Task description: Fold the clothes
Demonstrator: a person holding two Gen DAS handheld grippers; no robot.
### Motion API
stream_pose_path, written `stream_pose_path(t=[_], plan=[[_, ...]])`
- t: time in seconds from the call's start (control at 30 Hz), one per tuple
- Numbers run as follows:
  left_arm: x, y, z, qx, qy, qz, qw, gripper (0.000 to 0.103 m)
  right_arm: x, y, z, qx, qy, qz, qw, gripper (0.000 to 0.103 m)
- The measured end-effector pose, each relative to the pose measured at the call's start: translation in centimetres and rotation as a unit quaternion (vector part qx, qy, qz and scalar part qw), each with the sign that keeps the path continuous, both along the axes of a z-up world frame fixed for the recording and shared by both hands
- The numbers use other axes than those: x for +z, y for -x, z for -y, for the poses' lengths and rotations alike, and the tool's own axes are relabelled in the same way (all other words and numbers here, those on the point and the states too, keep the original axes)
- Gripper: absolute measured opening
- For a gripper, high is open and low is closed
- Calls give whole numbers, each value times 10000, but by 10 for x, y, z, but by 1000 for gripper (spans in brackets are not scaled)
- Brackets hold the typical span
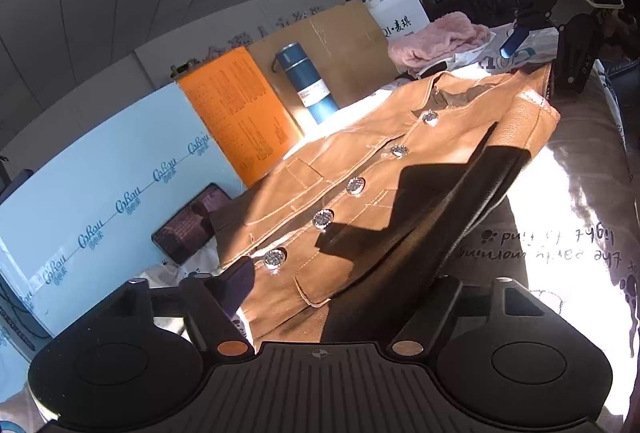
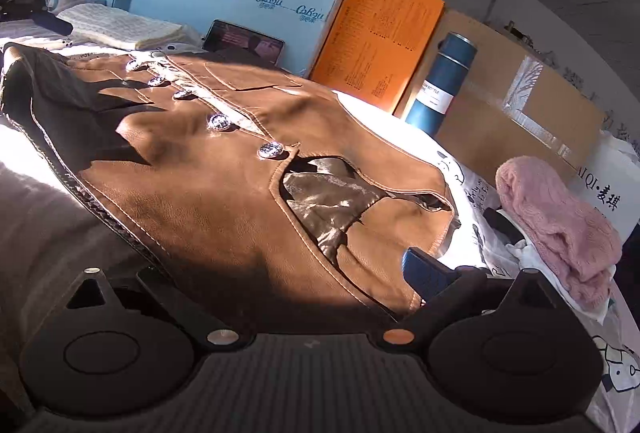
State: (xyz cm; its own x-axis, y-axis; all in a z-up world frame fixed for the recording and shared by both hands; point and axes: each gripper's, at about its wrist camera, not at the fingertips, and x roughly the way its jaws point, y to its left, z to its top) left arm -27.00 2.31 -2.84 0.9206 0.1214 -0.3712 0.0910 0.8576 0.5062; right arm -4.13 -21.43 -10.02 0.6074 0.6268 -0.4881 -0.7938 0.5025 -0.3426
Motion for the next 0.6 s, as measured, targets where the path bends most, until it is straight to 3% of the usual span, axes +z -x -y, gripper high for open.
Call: stream_pose_path(t=[0.03, 0.17, 0.3, 0.4, 0.6], plan=[[0, -1, 1, -108, 14, -39, 9999, 21, 0, -2, 6, -114, -39, 37, 9999, 82], [2, 3, 8, -295, 18, -49, 9996, 11, -4, 6, 17, -369, 163, 230, 9989, 24], [5, 11, 18, -345, -14, 18, 9994, 10, 0, 12, 30, -331, 12, 236, 9992, 13], [11, 25, 32, -400, -77, 48, 9992, 10, 8, 19, 45, -297, -197, 232, 9991, 11], [29, 24, 41, -458, -270, 506, 9973, 9, 31, 40, 87, -406, -861, 338, 9949, 11]])
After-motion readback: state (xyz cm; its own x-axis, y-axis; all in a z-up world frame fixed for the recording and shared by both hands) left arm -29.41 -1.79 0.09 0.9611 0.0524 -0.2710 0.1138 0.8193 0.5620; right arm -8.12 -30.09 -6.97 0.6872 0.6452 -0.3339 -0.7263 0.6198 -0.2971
